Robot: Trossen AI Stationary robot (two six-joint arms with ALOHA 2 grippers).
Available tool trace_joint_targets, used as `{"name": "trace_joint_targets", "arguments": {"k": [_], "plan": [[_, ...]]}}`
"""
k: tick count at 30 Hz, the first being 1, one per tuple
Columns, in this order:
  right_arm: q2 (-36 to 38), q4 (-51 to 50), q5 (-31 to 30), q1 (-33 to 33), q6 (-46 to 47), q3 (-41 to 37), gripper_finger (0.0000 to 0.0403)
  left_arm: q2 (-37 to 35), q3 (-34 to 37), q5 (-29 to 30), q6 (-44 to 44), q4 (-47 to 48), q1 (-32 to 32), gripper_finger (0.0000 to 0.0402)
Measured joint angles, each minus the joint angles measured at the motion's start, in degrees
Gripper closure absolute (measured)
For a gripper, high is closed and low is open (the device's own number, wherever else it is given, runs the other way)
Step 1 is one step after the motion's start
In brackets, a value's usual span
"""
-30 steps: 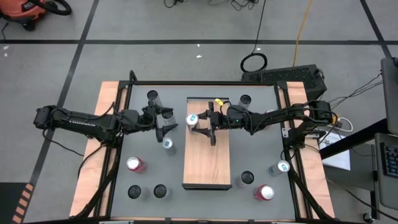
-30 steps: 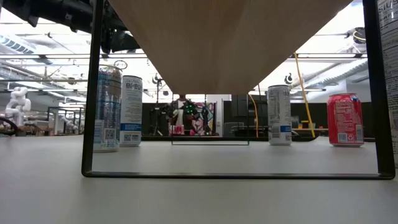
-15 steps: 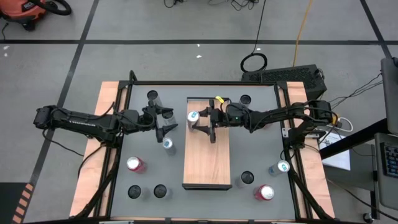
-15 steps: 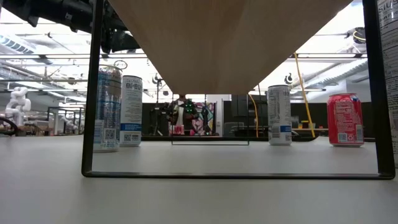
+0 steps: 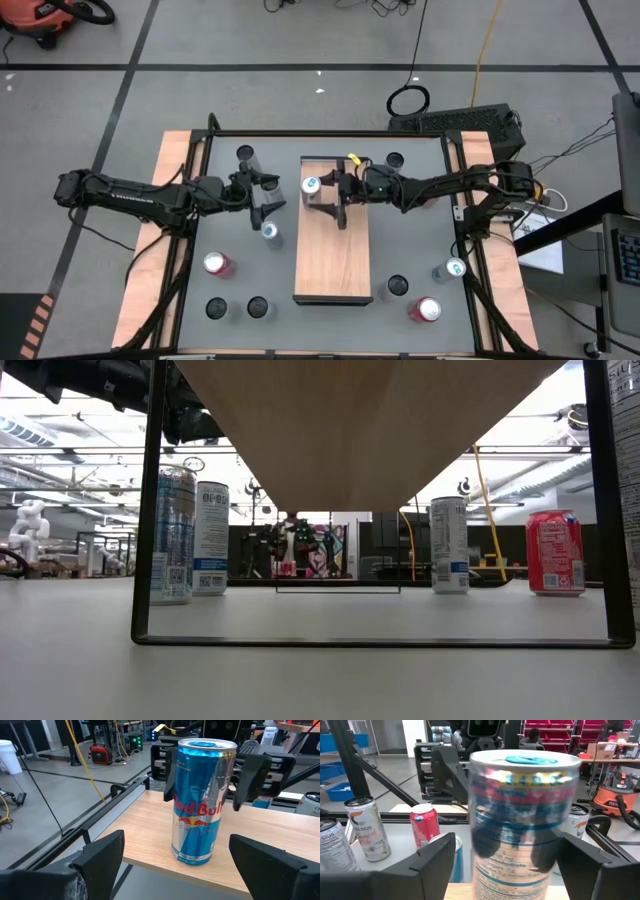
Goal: Place canned beverage on shelf
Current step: Put the middle right blue soda can on the shelf, then put the top right orange soda can on the shelf aligned with the other blue soda can
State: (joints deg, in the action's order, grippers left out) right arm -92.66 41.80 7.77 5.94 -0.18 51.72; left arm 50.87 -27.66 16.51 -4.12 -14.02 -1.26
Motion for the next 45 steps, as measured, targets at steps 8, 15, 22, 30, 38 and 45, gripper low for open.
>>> {"name": "trace_joint_targets", "arguments": {"k": [8,15,22,30,38,45], "plan": [[3.8,-6.4,-1.9,-1.8,1.7,0.0,0.0124,0.0,0.0,0.0,-0.6,0.2,0.0,0.0041],[10.4,-21.8,-12.8,-5.7,0.7,0.0,0.0124,0.0,0.0,0.0,-1.5,0.1,-1.1,0.0041],[17.3,-34.4,-18.7,-10.2,2.6,0.0,0.0124,0.0,0.0,0.0,-3.0,0.1,-3.1,0.0041],[22.5,-47.9,-21.5,-16.9,9.2,0.0,0.0124,0.0,0.0,0.3,-4.9,-0.2,-5.9,0.0041],[25.3,-58.1,-24.9,-22.9,18.7,0.0,0.0124,0.0,0.0,1.3,-6.6,-0.2,-9.8,0.0041],[29.0,-68.7,-28.8,-25.3,24.9,1.9,0.0124,0.7,0.0,3.5,-7.2,0.0,-10.8,0.0041]]}}
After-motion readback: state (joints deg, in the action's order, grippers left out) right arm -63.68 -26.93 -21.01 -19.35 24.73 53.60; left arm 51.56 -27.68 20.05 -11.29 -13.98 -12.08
